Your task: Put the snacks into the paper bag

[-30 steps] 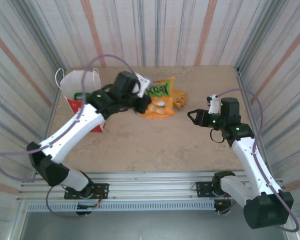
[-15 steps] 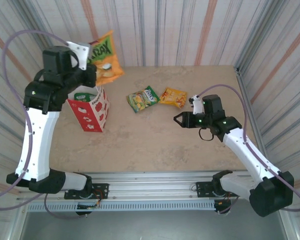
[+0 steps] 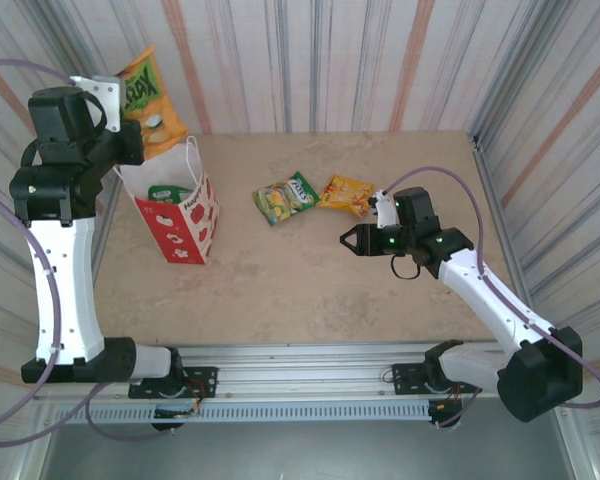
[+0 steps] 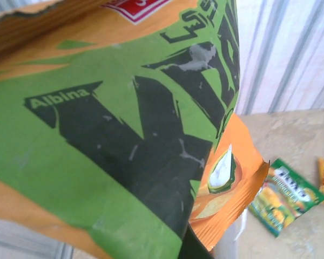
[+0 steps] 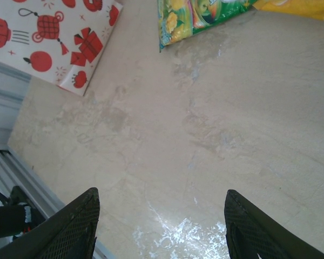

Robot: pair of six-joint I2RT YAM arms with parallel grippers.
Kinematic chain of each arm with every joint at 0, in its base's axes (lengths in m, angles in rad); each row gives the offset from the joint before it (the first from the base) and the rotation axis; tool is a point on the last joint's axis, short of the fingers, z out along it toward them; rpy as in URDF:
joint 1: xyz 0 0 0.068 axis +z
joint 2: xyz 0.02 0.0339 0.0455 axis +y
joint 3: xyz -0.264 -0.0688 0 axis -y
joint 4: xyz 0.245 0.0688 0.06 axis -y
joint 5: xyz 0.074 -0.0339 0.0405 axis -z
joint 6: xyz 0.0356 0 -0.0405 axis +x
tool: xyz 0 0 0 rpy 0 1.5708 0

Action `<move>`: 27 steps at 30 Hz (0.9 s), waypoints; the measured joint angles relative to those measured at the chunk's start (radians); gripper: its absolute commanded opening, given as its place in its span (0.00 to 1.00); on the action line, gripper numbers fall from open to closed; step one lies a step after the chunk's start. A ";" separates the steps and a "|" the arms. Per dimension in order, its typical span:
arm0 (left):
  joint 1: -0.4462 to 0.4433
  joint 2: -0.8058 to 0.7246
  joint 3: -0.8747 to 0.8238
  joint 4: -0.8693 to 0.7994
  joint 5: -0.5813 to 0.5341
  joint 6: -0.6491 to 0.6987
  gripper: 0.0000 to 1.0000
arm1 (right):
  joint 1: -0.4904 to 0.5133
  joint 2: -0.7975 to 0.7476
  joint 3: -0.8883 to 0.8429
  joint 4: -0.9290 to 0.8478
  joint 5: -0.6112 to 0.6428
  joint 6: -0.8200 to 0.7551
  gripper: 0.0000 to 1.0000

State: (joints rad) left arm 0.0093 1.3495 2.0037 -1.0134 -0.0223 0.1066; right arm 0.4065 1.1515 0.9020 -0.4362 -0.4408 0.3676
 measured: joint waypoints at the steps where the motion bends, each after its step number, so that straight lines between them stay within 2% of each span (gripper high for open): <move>1: 0.010 -0.002 -0.019 -0.014 -0.005 0.004 0.00 | 0.000 0.003 0.000 0.000 0.000 0.000 0.62; 8: 0.033 0.010 -0.134 -0.115 0.001 0.040 0.00 | 0.014 0.027 0.004 -0.001 -0.001 0.016 0.62; 17: 0.070 0.095 -0.165 -0.138 0.097 0.082 0.00 | 0.033 0.047 0.019 -0.005 -0.001 0.018 0.62; 22: 0.070 0.117 -0.192 -0.076 0.129 0.118 0.00 | 0.033 0.047 0.019 -0.010 0.000 0.018 0.62; 27: 0.070 0.088 -0.297 0.055 0.151 0.157 0.00 | 0.035 0.047 0.019 -0.010 0.000 0.018 0.62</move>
State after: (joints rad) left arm 0.0795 1.4372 1.7069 -0.9581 0.1287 0.2638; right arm 0.4416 1.1988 0.9215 -0.4461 -0.4412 0.3855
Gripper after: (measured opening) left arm 0.050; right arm 0.617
